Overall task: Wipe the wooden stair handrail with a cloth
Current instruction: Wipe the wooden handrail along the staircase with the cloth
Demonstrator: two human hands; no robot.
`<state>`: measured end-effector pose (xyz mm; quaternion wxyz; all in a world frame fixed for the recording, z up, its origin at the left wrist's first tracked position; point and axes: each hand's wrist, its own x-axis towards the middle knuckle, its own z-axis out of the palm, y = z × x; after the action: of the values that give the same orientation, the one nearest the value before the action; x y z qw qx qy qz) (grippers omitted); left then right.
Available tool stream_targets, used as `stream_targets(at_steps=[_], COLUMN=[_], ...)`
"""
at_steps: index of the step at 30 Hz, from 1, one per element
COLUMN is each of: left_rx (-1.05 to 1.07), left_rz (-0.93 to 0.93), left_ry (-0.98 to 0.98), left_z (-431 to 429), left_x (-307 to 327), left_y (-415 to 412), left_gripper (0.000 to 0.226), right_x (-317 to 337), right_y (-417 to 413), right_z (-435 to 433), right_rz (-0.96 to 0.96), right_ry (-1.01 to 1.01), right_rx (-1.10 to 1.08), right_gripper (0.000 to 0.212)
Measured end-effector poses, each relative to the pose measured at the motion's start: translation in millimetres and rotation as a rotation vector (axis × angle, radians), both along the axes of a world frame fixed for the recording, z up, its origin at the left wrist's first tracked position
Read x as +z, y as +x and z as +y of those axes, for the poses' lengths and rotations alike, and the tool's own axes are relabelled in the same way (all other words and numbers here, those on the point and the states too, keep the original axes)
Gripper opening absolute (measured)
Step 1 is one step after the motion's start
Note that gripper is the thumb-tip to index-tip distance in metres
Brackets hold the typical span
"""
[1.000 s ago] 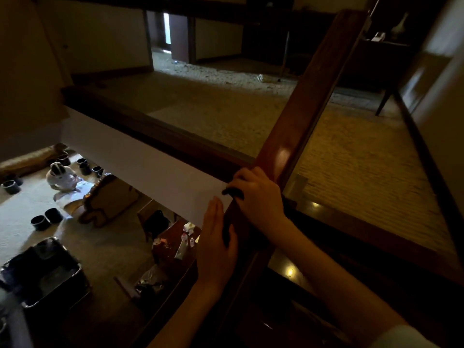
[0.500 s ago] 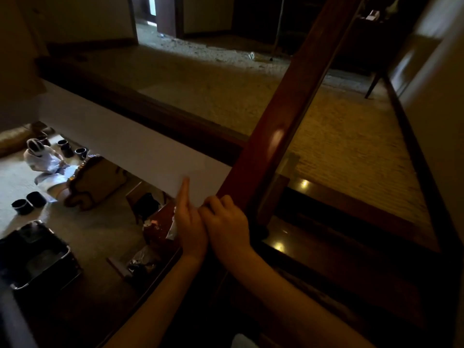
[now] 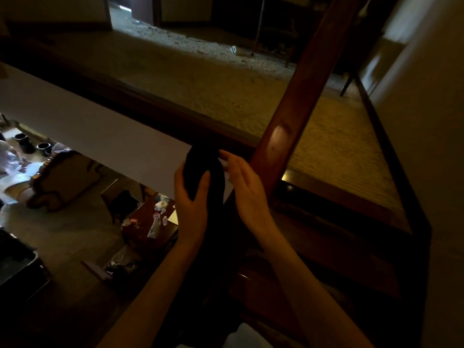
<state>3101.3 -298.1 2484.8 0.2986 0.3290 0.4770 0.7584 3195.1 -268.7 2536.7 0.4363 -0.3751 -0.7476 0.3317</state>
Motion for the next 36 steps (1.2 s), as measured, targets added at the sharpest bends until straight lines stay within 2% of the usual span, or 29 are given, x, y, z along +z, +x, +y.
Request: stream_targets(at_steps=[2, 4, 6, 7, 10, 12, 14, 16, 21, 29, 33, 36], left_rx=[-0.025, -0.214, -0.463, -0.529, -0.542, -0.554, -0.561, -0.572, -0.564, -0.561, -0.646, -0.737], left_rz=[0.078, 0.090, 0.106, 0.143, 0.210, 0.266, 0.384, 0.464, 0.350, 0.174, 0.257, 0.210], left_ry=[-0.053, -0.136, -0.155, -0.139, -0.118, -0.191, -0.276, -0.266, -0.065, 0.037, 0.007, -0.024], left_z=[8, 18, 27, 33, 45, 57, 67, 75, 104, 157, 118, 87], left_x=[-10, -18, -25, -28, -35, -33, -32, -31, -38, 2, -30, -53], left_y=[-25, -43, -45, -46, -39, -39, -35, -31, -21, -6, -28, -44], left_gripper=[0.041, 0.038, 0.041, 0.041, 0.026, 0.020, 0.035, 0.046, 0.008, 0.008, 0.013, 0.020], right_x=[-4, -14, -25, -29, -33, -36, -40, -42, -40, -38, -36, -38], right_y=[10, 19, 23, 21, 21, 18, 18, 21, 19, 16, 13, 10], right_z=[12, 23, 33, 39, 44, 45, 46, 48, 45, 43, 41, 40], right_rz=[-0.084, -0.250, -0.276, -0.214, 0.037, 0.026, -0.031, -0.073, -0.167, -0.239, -0.232, -0.235], right_ry=[0.190, 0.356, 0.342, 0.292, 0.131, 0.144, 0.160, 0.163, 0.133, 0.127, 0.126, 0.127], right_rx=[-0.287, -0.566, -0.704, -0.722, -0.656, -0.668, -0.694, -0.727, -0.782, -0.845, -0.865, -0.868], right_gripper=[0.028, 0.031, 0.043, 0.049, 0.058, 0.059, 0.060, 0.060, 0.060, 0.057, 0.054, 0.055])
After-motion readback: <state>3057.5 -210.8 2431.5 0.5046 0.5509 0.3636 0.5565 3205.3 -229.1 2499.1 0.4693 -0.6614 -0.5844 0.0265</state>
